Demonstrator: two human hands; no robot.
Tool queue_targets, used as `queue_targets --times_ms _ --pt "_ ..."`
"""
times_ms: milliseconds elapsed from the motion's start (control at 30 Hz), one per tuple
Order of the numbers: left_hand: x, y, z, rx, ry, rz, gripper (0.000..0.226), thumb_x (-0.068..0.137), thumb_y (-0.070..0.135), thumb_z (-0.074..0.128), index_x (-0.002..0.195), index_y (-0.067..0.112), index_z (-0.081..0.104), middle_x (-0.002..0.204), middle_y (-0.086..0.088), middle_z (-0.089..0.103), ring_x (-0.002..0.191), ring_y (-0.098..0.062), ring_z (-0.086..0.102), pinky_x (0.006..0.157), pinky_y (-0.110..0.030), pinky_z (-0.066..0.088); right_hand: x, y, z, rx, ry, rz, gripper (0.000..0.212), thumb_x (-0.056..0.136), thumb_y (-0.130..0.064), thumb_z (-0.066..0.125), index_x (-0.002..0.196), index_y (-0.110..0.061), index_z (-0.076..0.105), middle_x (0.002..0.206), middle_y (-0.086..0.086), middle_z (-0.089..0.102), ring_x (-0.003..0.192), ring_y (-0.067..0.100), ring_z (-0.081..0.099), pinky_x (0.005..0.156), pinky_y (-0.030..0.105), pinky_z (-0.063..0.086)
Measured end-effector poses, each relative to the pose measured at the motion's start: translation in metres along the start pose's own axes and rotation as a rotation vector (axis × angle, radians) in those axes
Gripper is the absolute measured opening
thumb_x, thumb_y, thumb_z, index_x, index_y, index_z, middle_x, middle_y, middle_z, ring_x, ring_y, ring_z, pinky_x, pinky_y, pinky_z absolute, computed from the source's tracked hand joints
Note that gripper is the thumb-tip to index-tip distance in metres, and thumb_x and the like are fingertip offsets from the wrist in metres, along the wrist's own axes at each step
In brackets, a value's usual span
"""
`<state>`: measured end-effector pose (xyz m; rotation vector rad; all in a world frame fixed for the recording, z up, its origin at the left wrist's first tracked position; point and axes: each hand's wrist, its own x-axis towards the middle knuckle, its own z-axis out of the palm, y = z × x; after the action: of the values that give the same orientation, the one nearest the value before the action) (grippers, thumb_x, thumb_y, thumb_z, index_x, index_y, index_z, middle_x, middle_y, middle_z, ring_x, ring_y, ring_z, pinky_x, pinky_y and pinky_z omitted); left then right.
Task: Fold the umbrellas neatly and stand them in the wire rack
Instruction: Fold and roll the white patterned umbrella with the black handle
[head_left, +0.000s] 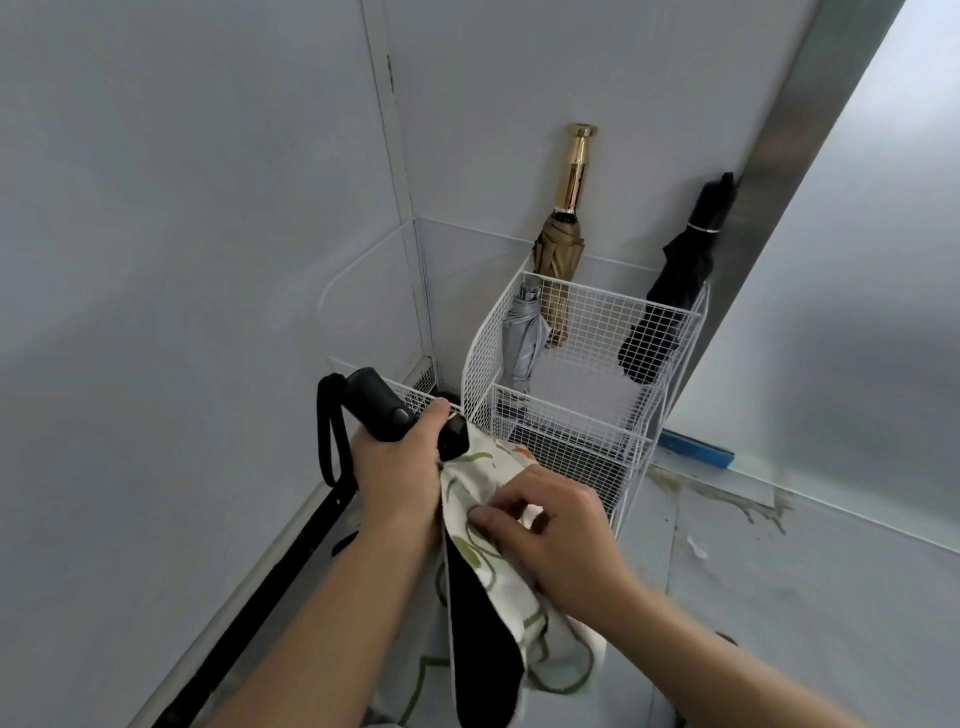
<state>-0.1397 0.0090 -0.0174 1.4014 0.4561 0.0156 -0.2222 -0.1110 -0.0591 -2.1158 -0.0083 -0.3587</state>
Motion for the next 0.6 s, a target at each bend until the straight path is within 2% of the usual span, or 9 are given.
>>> queue_targets --times_ms 100,167,233,300,367,400,433,500,600 --pt "-0.007 -0.003 0.003 0.002 -0.031 0.005 0.034 0.069 0.028 0.083 0.080 0.010 0.057 0.074 -0.007 0.064 0.079 -0.030 0.069 0.086 -0.052 0.057 0.006 0.002 -0.003 -0.013 0.037 0.121 0.021 0.075 -0.051 0.076 0.072 -0.031 0.071 0.072 -0.016 0.067 0.073 0.005 0.064 0.067 0.024 0.052" --pt "-0.009 -0.005 0.005 -0.009 -0.045 0.011 0.042 0.065 0.032 0.084 0.088 0.006 0.060 0.079 -0.008 0.066 0.085 -0.031 0.070 0.088 -0.052 0.056 0.009 0.002 -0.007 0.072 0.001 0.264 0.022 0.072 -0.048 0.081 0.069 -0.028 0.072 0.070 -0.012 0.070 0.070 0.005 0.065 0.069 0.029 0.054" --pt "-0.010 -0.005 0.006 0.021 -0.039 0.066 0.040 0.071 0.028 0.085 0.089 0.006 0.057 0.075 -0.004 0.063 0.080 -0.027 0.068 0.086 -0.045 0.056 0.010 -0.002 -0.008 0.121 -0.034 0.329 0.023 0.072 -0.045 0.083 0.065 -0.025 0.071 0.067 -0.008 0.070 0.065 0.005 0.064 0.066 0.029 0.055" --pt "-0.011 -0.005 0.009 0.106 -0.014 0.156 0.032 0.078 0.023 0.081 0.082 0.010 0.052 0.068 0.002 0.055 0.068 -0.019 0.058 0.077 -0.036 0.050 0.011 -0.003 -0.008 0.114 -0.099 0.310 0.021 0.076 -0.036 0.082 0.064 -0.024 0.070 0.066 -0.004 0.069 0.062 0.004 0.060 0.063 0.027 0.052" --pt "-0.011 0.000 0.011 0.188 0.022 0.213 0.027 0.081 0.020 0.077 0.080 0.013 0.050 0.066 0.006 0.052 0.064 -0.014 0.053 0.073 -0.029 0.043 0.011 -0.005 -0.011 0.141 -0.187 0.280 0.011 0.081 -0.027 0.080 0.073 -0.023 0.072 0.073 -0.005 0.071 0.068 0.001 0.063 0.066 0.022 0.050" --pt "-0.010 0.003 0.011 0.205 0.045 0.223 0.025 0.082 0.019 0.075 0.081 0.014 0.050 0.066 0.006 0.052 0.064 -0.013 0.053 0.072 -0.027 0.041 0.012 -0.005 -0.015 0.175 -0.219 0.275 0.010 0.081 -0.031 0.079 0.083 -0.023 0.074 0.080 -0.007 0.073 0.076 0.000 0.065 0.072 0.021 0.051" --pt "-0.007 0.007 0.010 0.204 0.070 0.222 0.023 0.083 0.018 0.074 0.084 0.014 0.051 0.068 0.006 0.053 0.066 -0.014 0.054 0.072 -0.026 0.040 0.013 -0.005 -0.020 0.201 -0.244 0.279 0.024 0.078 -0.041 0.080 0.095 -0.025 0.074 0.091 -0.010 0.073 0.087 -0.001 0.066 0.078 0.021 0.052" --pt "0.000 0.014 0.007 0.166 0.117 0.207 0.021 0.083 0.015 0.072 0.091 0.014 0.052 0.072 0.007 0.054 0.072 -0.017 0.056 0.074 -0.025 0.040 0.013 -0.005 -0.031 0.206 -0.319 0.291 0.068 0.067 -0.065 0.078 0.125 -0.033 0.062 0.120 -0.019 0.064 0.113 -0.004 0.058 0.095 0.026 0.051" --pt "0.009 0.020 0.001 0.096 0.146 0.164 0.025 0.082 0.012 0.071 0.100 0.009 0.054 0.074 0.004 0.053 0.072 -0.018 0.055 0.072 -0.027 0.042 0.007 -0.008 -0.037 -0.100 -0.492 0.252 0.117 0.052 -0.075 0.079 0.151 -0.043 0.025 0.150 -0.026 0.032 0.136 -0.003 0.033 0.115 0.031 0.032"
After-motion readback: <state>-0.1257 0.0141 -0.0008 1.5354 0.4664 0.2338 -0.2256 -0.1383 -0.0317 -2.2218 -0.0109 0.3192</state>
